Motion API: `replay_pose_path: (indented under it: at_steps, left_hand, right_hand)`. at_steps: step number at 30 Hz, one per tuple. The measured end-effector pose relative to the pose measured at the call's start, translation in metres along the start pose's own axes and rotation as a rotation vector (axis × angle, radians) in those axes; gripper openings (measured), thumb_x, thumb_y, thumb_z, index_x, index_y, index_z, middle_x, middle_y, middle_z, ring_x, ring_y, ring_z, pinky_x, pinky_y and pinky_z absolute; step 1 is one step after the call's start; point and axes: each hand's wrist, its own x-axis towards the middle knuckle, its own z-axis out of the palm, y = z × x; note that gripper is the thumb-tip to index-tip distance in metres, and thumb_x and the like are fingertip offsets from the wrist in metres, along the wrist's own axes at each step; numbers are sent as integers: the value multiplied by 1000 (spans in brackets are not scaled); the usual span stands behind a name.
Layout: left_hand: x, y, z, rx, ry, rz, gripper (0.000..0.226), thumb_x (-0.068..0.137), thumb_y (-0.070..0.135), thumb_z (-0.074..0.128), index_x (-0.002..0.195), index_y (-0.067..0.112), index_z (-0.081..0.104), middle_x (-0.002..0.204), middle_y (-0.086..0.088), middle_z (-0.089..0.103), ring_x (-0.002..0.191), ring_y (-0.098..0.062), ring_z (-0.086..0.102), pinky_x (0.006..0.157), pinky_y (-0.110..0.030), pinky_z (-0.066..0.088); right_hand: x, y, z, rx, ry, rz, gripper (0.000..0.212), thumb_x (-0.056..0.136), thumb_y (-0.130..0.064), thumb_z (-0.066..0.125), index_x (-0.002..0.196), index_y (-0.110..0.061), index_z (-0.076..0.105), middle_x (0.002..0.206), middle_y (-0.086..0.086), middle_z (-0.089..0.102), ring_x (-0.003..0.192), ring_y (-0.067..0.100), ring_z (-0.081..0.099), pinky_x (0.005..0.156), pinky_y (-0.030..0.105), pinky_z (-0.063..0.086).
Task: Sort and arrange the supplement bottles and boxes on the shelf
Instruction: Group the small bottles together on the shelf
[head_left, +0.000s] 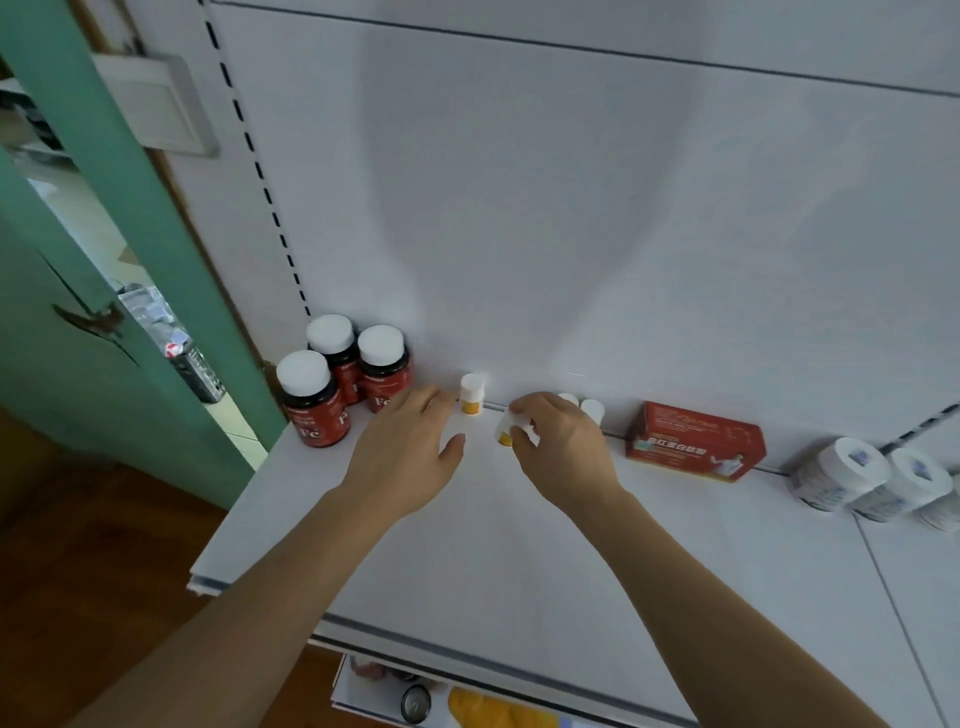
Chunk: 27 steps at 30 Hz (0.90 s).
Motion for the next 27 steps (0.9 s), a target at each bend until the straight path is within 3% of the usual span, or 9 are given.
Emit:
replay_pose_path:
  at_steps: [4,8,14,18,23,27]
  left_hand:
    - [-1,-17,-1,-9,-59,7,50,93,36,56,137,12,50,132,-1,52,122,-22,49,92,-34,48]
    - [-1,-30,1,-45,-97,24,51,94,37,53,139,12,47,134,0,50,124,-21,45,94,-36,48]
    - [1,-41,4,-91,-133,52,49,95,36,52,137,11,48,135,0,48,125,-19,43,95,-34,47]
    - [4,-44,5,-117,-143,60,46,94,35,53,134,12,50,132,1,49,123,-20,44,92,-40,50]
    - [9,-44,4,-113,-150,68,45,94,34,53,133,13,50,130,1,50,122,-20,44,89,-41,51]
    - [12,-43,1,-121,-144,72,41,94,34,54,130,14,52,126,3,51,121,-17,44,87,-39,51]
  right_hand:
    - [20,-1,23,-105,-5,38,16,81,0,66,96,-3,70,98,11,70,86,34,64,68,42,54]
    - [29,3,42,-174,16,62,12,77,5,65,85,-2,68,89,12,67,72,37,63,53,42,52]
    - [30,6,56,-214,53,51,10,79,3,68,87,-2,69,105,14,65,67,36,64,50,39,53]
    - [31,8,59,-227,81,15,12,77,7,71,85,-1,69,101,14,63,60,34,62,44,36,51]
    - [35,11,64,-257,95,17,10,78,5,70,85,-1,67,101,13,63,60,34,61,43,36,50]
    - [35,12,66,-279,104,0,14,76,6,71,85,-2,66,98,14,63,68,36,61,51,37,51]
